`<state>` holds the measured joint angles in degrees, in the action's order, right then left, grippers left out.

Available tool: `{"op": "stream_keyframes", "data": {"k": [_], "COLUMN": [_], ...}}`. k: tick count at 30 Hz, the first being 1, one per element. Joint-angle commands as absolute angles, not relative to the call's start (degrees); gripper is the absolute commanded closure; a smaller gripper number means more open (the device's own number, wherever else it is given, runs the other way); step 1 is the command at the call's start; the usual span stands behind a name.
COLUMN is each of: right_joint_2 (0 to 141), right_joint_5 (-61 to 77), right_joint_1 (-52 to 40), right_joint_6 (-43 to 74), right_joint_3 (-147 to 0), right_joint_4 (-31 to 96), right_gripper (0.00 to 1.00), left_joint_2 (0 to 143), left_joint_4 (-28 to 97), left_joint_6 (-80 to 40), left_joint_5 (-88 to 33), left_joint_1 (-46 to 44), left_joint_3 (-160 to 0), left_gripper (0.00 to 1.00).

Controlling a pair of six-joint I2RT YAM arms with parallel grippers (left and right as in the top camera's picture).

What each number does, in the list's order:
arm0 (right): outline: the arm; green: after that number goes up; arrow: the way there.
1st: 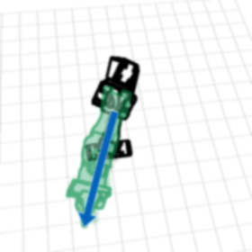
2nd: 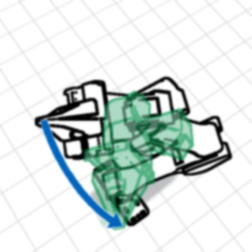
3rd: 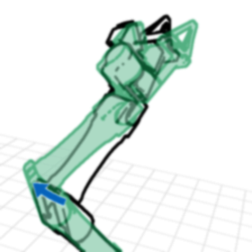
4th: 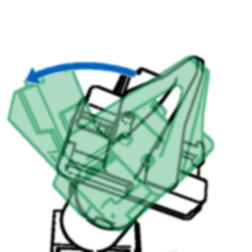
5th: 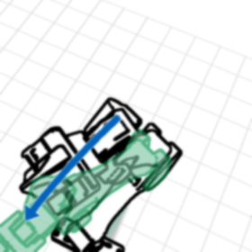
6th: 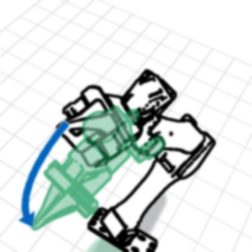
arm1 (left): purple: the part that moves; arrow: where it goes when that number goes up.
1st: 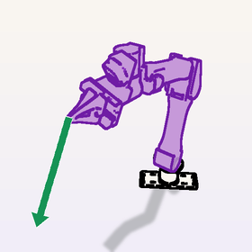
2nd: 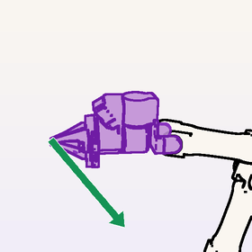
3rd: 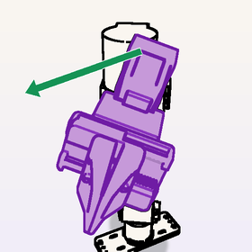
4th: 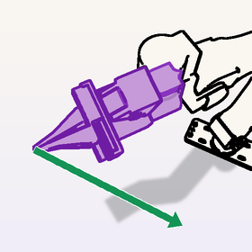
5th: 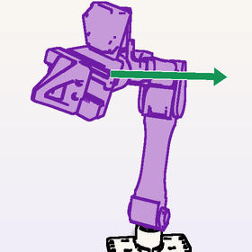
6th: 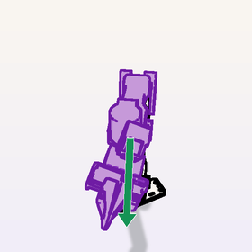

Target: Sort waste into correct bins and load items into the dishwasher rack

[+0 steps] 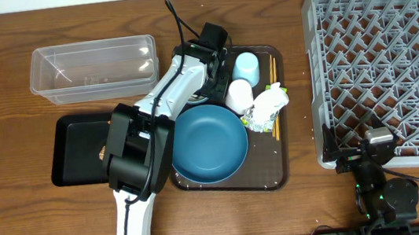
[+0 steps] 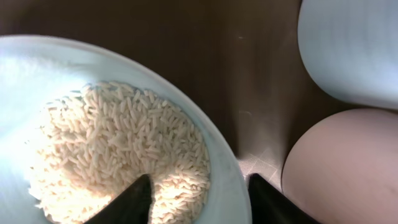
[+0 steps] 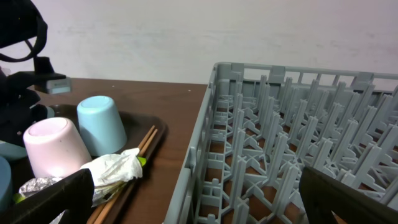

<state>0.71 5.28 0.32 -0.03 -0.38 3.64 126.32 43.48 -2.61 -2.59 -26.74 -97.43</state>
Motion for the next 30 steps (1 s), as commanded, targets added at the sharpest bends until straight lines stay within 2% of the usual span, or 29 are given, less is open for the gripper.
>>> {"op": "stream_keyframes", "data": {"k": [1,6,9,13,23,30], "right_joint_2": [0.4,0.4,0.4,0.4,0.4,0.4], "right_joint_5": [4.9,4.9,4.9,4.9,4.9,4.9], "right_joint_1": [0.7,0.7,0.7,0.7,0.7,0.7], "right_joint_6": [0.6,0.6,0.6,0.6,0.6,0.6], "right_joint_3": [-0.3,-0.3,-0.3,-0.3,-0.3,-0.3], "right_joint_4": [3.9,3.9,3.9,3.9,3.9,3.9], "right_gripper": [0.01,0.01,0.01,0.01,0.01,0.01], "left_joint_2": [126.9,126.9,126.9,126.9,126.9,126.8], "left_joint_4": [43.5,43.5,43.5,43.5,43.4,43.4], "left_joint_6": [-1.9,-1.9,-2.0,-2.0,-2.0,-2.0], "left_joint_5": [-1.6,-1.6,-1.6,-1.6,-1.7,-1.7], "left_joint_1": [-26.5,-26.5,-26.5,-26.5,-26.5,-26.6], "left_joint_3": [-97.7,-97.7,-97.7,-97.7,-97.7,-97.8], "left_gripper": [0.61,0.62,0.68,0.71,0.93,0.94]}}
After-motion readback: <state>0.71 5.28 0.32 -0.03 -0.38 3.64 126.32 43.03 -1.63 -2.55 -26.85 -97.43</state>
